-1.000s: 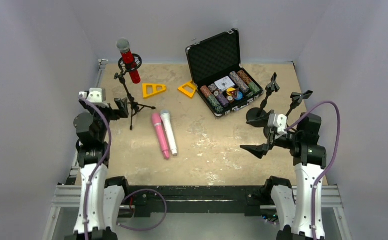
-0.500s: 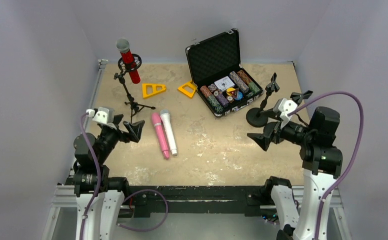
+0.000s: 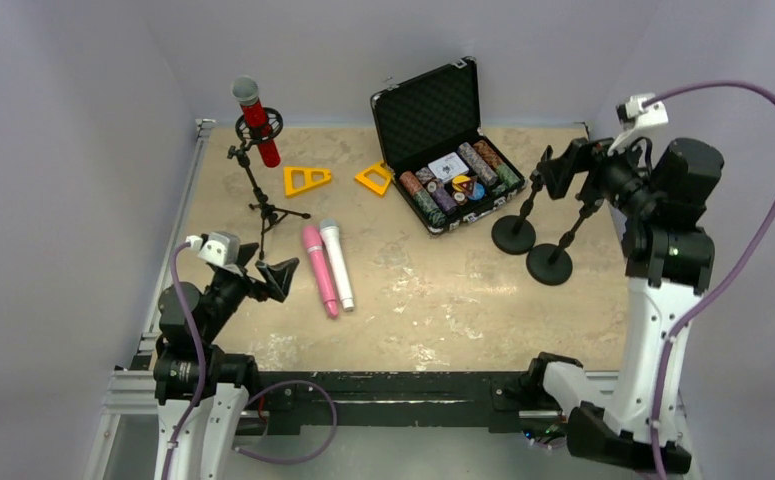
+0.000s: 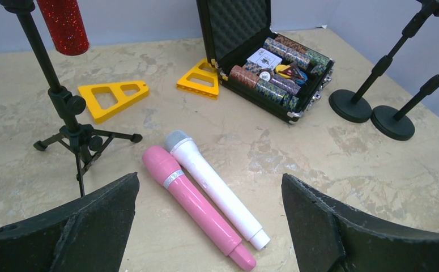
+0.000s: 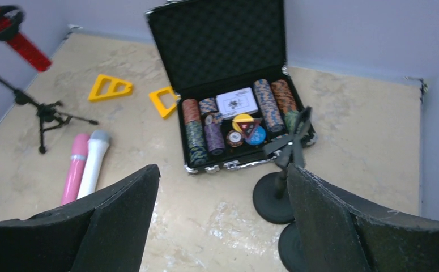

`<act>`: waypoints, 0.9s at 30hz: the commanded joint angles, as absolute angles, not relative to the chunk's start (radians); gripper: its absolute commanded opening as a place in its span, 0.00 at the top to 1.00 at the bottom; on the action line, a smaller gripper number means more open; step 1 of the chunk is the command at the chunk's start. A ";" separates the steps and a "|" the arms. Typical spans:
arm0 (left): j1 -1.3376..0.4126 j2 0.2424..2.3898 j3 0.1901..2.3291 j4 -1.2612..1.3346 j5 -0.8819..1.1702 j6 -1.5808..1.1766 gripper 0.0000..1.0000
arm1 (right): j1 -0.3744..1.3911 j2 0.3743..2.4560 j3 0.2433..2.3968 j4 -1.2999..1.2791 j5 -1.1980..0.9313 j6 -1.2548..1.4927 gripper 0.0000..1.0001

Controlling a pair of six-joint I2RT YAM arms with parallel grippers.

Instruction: Attach the microphones to the stand

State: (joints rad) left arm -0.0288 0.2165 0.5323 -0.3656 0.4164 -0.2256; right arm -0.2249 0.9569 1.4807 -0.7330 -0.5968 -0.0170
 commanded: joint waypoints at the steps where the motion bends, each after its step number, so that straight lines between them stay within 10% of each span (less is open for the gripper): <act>1: -0.034 0.223 0.535 -0.327 0.414 -0.235 0.01 | -0.222 1.098 1.576 -0.725 -0.366 0.092 0.14; 27: -0.034 0.242 0.539 -0.324 0.428 -0.225 0.01 | -0.040 1.471 1.631 -0.626 0.018 0.020 0.30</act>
State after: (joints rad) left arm -0.0288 0.2363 0.5320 -0.3599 0.4168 -0.2249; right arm -0.0441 1.4731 1.5970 -0.6788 -0.0250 0.0380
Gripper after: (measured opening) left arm 0.993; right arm 0.728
